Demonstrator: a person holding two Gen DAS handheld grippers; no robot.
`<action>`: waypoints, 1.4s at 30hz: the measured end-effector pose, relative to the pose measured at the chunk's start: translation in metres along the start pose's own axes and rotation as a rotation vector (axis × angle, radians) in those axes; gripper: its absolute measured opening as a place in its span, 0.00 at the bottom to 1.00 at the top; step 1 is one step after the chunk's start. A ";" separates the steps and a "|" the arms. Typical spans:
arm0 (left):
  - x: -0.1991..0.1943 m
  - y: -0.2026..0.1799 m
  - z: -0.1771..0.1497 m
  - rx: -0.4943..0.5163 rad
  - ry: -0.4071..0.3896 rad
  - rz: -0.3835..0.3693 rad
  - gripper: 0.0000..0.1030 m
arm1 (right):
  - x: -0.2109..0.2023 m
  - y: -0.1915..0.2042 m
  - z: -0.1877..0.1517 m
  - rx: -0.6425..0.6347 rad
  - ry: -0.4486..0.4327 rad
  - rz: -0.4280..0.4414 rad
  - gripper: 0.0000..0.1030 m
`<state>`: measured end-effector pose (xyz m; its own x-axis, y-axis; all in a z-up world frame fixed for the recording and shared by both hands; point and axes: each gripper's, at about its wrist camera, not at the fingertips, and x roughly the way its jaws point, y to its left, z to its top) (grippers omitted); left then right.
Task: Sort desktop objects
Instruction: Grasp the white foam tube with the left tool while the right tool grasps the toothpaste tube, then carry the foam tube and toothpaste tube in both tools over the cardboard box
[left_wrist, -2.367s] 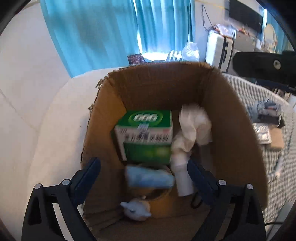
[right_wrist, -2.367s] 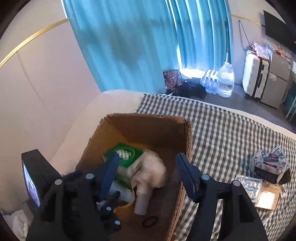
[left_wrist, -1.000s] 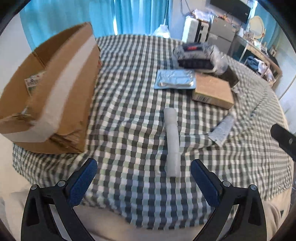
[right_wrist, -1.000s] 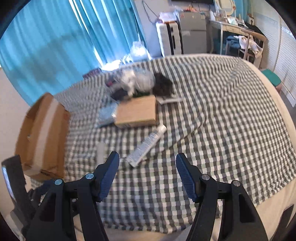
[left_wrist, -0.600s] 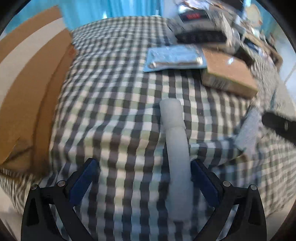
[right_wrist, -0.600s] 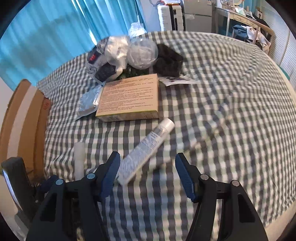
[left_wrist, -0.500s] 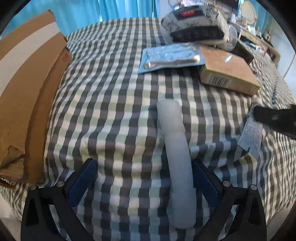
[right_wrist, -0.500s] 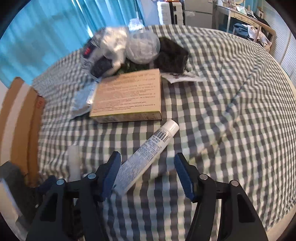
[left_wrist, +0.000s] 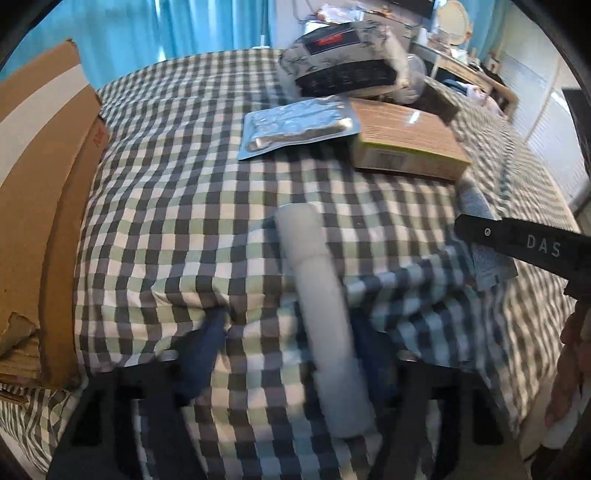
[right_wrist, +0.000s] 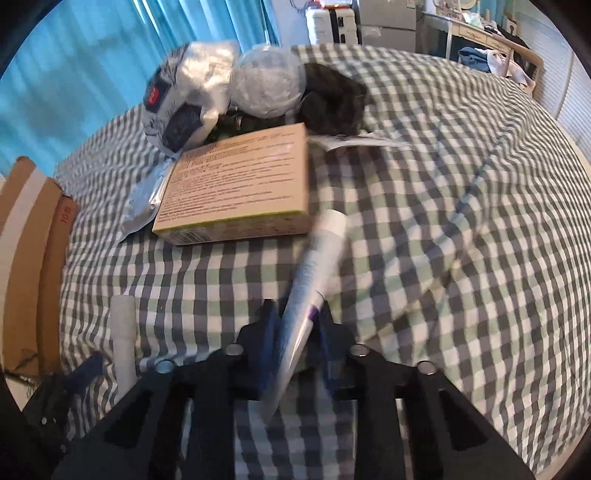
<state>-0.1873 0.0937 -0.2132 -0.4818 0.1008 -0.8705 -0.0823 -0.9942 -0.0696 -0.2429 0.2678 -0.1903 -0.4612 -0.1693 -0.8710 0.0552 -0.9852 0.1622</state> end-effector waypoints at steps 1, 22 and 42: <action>-0.003 -0.001 -0.001 0.002 0.005 -0.022 0.44 | -0.004 -0.005 -0.002 0.011 0.004 0.016 0.13; -0.089 0.005 -0.008 -0.019 -0.012 -0.019 0.13 | -0.119 -0.004 -0.024 0.045 -0.100 0.122 0.13; -0.235 0.054 0.031 -0.004 -0.228 0.013 0.13 | -0.246 0.117 -0.035 -0.185 -0.308 0.180 0.13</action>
<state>-0.1060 0.0180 0.0026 -0.6676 0.0937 -0.7386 -0.0714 -0.9955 -0.0617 -0.0915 0.1932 0.0267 -0.6720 -0.3516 -0.6517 0.3054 -0.9333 0.1887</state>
